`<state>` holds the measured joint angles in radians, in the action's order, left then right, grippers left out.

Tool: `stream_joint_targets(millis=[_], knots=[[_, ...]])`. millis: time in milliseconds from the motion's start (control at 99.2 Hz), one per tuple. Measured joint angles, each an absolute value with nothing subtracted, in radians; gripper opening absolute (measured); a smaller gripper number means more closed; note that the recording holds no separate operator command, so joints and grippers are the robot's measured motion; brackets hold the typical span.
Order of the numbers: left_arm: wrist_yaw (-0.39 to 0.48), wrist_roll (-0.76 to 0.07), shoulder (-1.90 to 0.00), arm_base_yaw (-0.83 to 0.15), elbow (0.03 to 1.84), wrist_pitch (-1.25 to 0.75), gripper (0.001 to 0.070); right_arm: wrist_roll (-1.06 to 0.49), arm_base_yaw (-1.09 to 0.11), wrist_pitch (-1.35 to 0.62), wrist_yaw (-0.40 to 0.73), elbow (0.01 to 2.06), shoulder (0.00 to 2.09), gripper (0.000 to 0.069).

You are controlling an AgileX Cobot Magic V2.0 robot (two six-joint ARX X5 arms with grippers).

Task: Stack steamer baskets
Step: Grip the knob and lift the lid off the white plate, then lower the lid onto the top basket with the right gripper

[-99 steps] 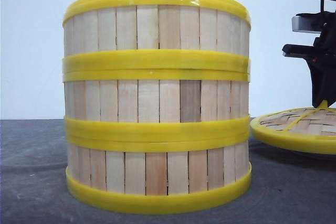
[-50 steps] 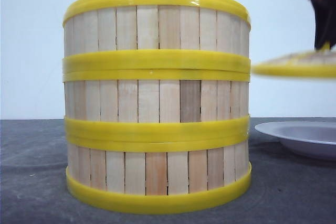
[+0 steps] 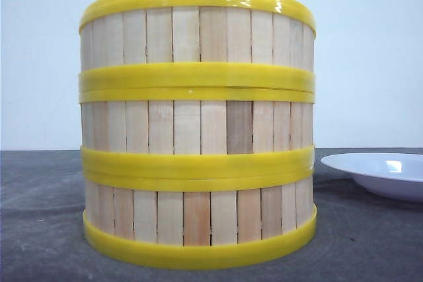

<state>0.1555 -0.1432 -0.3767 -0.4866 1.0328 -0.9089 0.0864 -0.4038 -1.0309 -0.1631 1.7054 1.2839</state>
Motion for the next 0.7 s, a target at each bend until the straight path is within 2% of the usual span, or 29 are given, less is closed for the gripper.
stream_joint_targets(millis=[353,696], knots=[[0.155,-0.143,-0.377,-0.487,1.033,-0.909,0.0269,0.102,-0.681,-1.003,-0.154,1.707,1.369,0.0056],[0.155,-0.143,-0.377,-0.487,1.033,-0.909,0.0269,0.101,-0.791,-0.991,-0.108,1.707,1.49,0.0056]])
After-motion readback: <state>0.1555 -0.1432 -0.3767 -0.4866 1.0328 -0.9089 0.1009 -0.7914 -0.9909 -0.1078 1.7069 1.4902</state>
